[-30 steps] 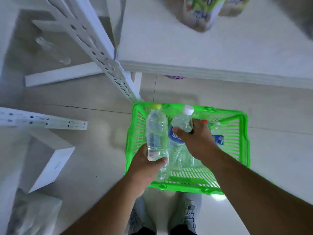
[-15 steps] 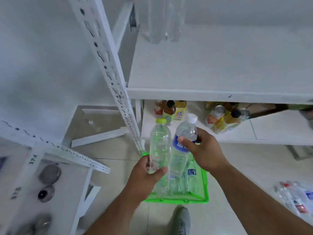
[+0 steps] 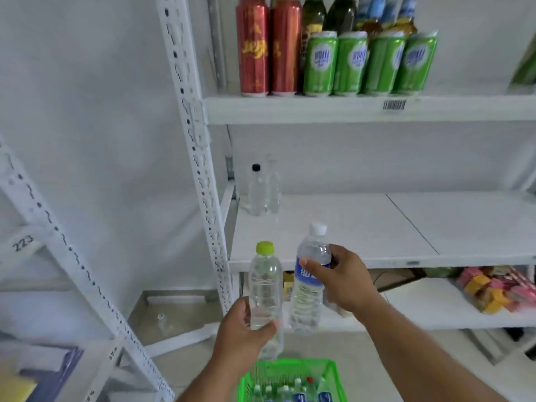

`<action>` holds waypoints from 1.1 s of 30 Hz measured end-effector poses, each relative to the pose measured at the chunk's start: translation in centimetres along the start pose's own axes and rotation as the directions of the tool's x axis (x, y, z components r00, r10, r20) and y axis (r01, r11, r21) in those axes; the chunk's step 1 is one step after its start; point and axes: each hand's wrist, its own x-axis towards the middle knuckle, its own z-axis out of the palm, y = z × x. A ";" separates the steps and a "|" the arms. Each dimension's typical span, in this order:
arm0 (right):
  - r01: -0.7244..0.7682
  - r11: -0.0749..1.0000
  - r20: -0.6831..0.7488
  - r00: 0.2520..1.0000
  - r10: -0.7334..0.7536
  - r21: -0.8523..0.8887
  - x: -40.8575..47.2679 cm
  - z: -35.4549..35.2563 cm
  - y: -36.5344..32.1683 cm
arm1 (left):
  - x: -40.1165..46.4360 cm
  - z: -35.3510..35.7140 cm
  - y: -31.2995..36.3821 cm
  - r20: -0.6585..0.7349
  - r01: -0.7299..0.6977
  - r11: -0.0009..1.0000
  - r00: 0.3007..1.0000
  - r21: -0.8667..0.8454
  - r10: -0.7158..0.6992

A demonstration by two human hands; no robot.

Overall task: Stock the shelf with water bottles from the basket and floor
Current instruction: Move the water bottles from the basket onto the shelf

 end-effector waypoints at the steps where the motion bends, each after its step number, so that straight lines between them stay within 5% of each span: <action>1: 0.015 1.000 0.005 1.000 -0.015 0.004 0.0 -0.6 -0.5 | 0.0 0.1 0.7 -0.010 -0.003 1.000 1.000 -0.008 0.003; 18: 0.180 0.977 0.165 0.973 -0.160 -0.116 8.1 -8.6 -0.8 | 4.5 8.5 7.9 -0.202 0.039 0.999 0.979 0.000 -0.038; 33: 0.156 0.979 0.177 0.975 -0.132 -0.128 17.9 -4.7 0.1 | 14.9 6.2 7.7 -0.211 0.030 0.995 0.977 0.092 -0.010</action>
